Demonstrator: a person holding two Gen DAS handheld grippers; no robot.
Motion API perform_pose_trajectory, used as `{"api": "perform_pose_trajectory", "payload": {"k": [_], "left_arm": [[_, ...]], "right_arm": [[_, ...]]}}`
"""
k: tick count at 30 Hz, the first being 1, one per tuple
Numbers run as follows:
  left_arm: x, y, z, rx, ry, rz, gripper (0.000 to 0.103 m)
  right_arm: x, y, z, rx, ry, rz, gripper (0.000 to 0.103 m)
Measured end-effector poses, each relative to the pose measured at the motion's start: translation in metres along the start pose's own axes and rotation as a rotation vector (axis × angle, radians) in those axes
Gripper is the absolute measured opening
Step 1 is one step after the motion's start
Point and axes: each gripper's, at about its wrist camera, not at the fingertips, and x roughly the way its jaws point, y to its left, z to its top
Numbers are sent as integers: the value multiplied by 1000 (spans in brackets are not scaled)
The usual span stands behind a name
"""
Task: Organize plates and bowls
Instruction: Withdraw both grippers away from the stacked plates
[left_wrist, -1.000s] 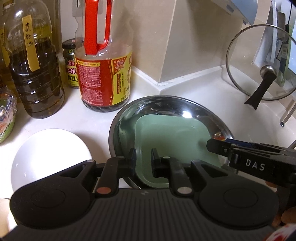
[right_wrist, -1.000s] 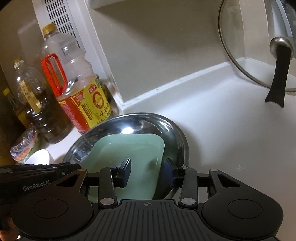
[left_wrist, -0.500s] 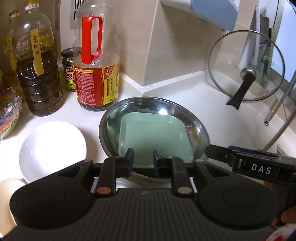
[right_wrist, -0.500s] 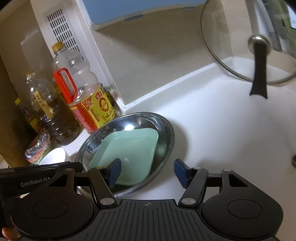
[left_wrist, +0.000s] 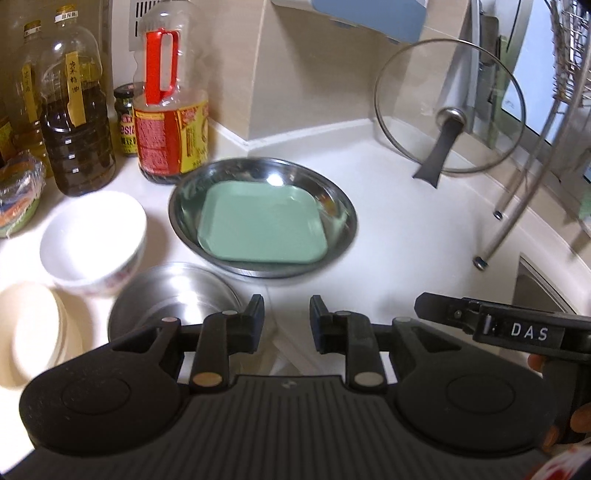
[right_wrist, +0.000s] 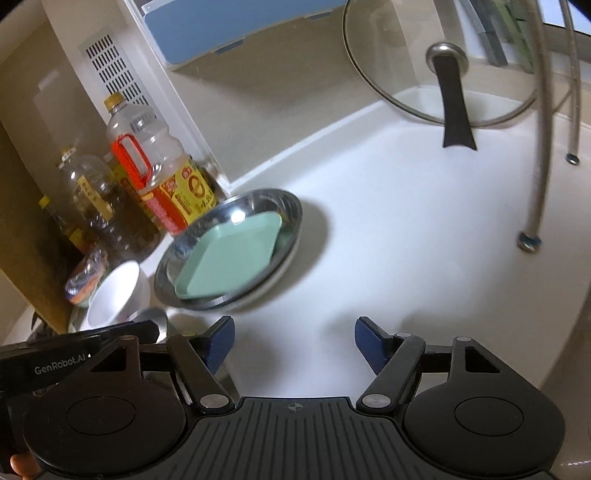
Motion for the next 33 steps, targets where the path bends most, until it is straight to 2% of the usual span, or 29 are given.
{"api": "perform_pose_trajectory", "payload": {"k": [11,21,24,26,28,33], "left_arm": [[-21,-27,-43,-31,39,6,23],[-37,-42,-73,-48,81,44,23],[-41,-44,-77,-44,88,63,24],[-43,-46,-79,-40,89,69,25],[-44,-47,-80,-34,89,72,26],[-46,-42,-82,-45,95,78,26]], "right_arm": [[-36,-13,-36,-24,55,-25,73],[-52,-26,-58,29,107,28,74],[-53,-28,-63,38,115,47,78],[-54,-29,-64,45,122,54,87],[-55,-29,-66,42,125,63,90],[-52,-25,-70,22,139,71,91]]}}
